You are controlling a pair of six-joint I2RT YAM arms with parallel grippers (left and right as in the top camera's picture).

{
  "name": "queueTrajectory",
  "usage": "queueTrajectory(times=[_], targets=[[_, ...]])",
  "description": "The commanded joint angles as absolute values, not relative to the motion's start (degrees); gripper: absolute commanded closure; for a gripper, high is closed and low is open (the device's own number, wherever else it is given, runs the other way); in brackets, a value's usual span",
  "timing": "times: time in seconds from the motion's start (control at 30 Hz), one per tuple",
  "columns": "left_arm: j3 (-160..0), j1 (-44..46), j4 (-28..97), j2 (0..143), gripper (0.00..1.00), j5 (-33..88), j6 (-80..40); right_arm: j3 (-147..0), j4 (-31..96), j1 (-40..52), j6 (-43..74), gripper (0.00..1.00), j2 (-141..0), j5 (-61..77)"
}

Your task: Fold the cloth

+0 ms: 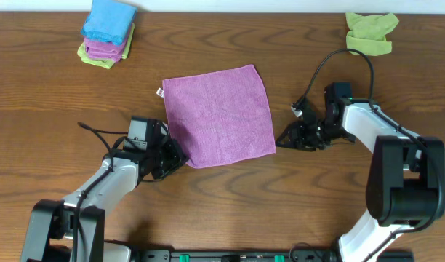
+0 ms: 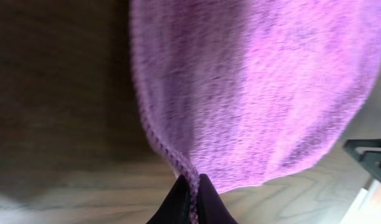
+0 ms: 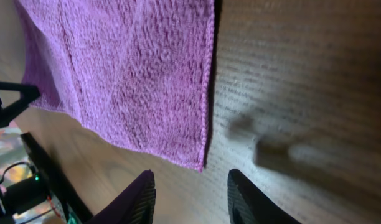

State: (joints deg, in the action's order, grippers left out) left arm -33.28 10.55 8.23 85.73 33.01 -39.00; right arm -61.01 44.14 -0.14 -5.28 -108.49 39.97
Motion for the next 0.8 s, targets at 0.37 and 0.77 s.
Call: queueTrajectory(times=[0.37, 0.77], targets=[[-34.41, 10.50, 5.69, 86.13, 0.94, 36.34, -41.17, -59.16, 42.57, 1.96, -7.33, 0.61, -114.02, 40.56], [-34.41, 10.50, 5.63, 86.13, 0.94, 36.86, -41.15, -59.18, 39.77, 1.96, -5.80, 0.68, -117.69, 40.49]])
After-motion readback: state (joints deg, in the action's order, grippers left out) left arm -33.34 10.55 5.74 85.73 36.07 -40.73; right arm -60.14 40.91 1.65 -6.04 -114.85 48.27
